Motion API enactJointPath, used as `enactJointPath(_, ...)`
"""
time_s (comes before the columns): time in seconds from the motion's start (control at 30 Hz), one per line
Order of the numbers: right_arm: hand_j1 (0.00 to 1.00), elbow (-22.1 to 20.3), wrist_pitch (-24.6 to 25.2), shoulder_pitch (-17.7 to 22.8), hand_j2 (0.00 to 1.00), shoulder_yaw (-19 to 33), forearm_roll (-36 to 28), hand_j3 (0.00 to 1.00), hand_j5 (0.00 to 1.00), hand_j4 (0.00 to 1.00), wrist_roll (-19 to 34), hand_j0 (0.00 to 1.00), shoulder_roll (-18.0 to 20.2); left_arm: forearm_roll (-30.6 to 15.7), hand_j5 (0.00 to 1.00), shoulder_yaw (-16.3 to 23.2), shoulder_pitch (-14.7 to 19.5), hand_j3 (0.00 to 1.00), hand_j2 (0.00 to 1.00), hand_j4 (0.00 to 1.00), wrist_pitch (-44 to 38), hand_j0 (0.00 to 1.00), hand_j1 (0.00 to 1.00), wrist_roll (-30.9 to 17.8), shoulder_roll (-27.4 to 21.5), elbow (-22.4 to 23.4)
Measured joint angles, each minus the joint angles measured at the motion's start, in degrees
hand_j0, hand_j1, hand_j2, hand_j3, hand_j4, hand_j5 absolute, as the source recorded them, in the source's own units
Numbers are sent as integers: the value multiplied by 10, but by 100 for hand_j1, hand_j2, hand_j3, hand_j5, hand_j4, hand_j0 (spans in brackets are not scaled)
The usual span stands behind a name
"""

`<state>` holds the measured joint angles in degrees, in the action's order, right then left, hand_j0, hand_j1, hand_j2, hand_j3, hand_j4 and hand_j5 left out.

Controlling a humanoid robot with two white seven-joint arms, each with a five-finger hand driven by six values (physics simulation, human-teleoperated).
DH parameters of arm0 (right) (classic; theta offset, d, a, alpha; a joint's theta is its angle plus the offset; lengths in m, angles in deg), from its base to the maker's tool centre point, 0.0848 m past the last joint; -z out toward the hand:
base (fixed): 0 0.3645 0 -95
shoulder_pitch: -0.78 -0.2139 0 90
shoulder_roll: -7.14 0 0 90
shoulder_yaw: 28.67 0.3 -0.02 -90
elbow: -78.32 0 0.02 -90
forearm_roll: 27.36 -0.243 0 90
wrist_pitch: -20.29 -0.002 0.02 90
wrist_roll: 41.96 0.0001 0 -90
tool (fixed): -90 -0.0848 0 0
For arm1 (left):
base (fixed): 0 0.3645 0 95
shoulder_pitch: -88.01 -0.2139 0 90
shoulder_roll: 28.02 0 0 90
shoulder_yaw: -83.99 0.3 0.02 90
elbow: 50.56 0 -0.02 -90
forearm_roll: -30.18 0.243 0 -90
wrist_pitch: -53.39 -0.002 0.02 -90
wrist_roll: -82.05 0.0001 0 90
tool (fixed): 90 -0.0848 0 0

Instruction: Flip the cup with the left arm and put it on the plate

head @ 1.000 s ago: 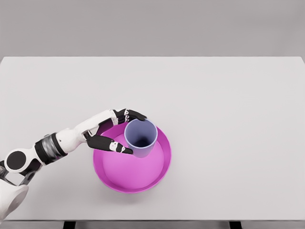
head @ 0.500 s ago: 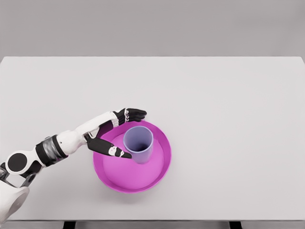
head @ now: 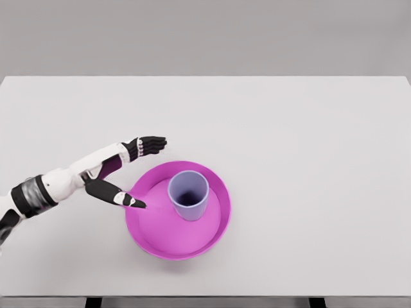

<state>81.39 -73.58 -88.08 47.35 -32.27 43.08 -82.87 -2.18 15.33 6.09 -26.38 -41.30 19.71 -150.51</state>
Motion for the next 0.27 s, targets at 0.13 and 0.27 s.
enactJointPath(0.13, 100, 0, 0, 1, 100, 0, 0, 100, 100, 100, 0, 100, 0, -85, 100, -6, 47, 100, 100, 100, 0, 100, 100, -10, -72, 22)
enactJointPath(0.27, 100, 0, 0, 1, 100, 0, 0, 100, 100, 100, 0, 100, 0, -120, 100, -3, 79, 100, 100, 100, 0, 100, 100, -15, -101, 41)
